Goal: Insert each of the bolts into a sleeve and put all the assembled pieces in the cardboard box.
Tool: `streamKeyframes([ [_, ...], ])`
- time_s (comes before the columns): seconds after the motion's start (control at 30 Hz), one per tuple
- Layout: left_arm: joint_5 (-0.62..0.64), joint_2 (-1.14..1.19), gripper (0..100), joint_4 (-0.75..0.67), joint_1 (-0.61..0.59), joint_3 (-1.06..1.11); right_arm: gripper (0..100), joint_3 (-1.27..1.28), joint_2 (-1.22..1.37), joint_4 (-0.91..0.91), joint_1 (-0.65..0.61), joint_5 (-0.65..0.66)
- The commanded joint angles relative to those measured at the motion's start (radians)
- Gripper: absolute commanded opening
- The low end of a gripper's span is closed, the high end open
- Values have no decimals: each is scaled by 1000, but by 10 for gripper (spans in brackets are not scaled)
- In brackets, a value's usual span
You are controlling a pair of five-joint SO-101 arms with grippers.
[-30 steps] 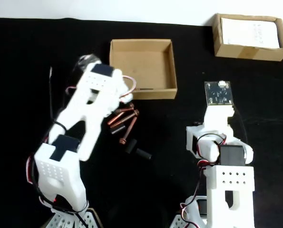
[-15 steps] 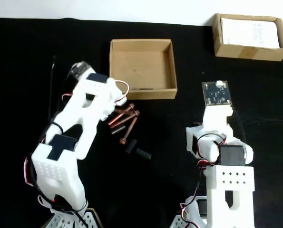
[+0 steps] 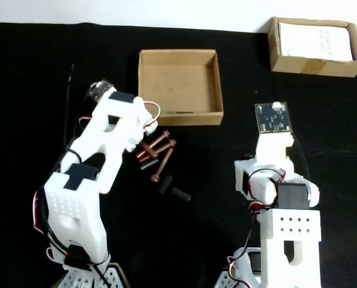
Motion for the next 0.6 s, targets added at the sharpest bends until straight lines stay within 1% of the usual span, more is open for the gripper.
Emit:
streamKeyframes([
  [0.0, 5, -7, 8, 11, -54, -31, 8, -5, -13, -18, 5, 9],
  [0.13, 3, -7, 8, 84, -79, -102, 8, -10, -21, -12, 5, 9],
  [0.3, -2, -7, 8, 290, -58, -294, 8, -22, -27, -5, 5, 8],
  [0.33, -21, -7, 8, 333, -47, -343, 8, -44, -27, 15, 5, 8],
  [0.4, -103, -7, 8, 419, -22, -449, 8, -102, -27, 81, 4, 6],
  [0.57, -256, -7, 8, 597, 44, -680, 8, -222, -27, 228, -41, 3],
])
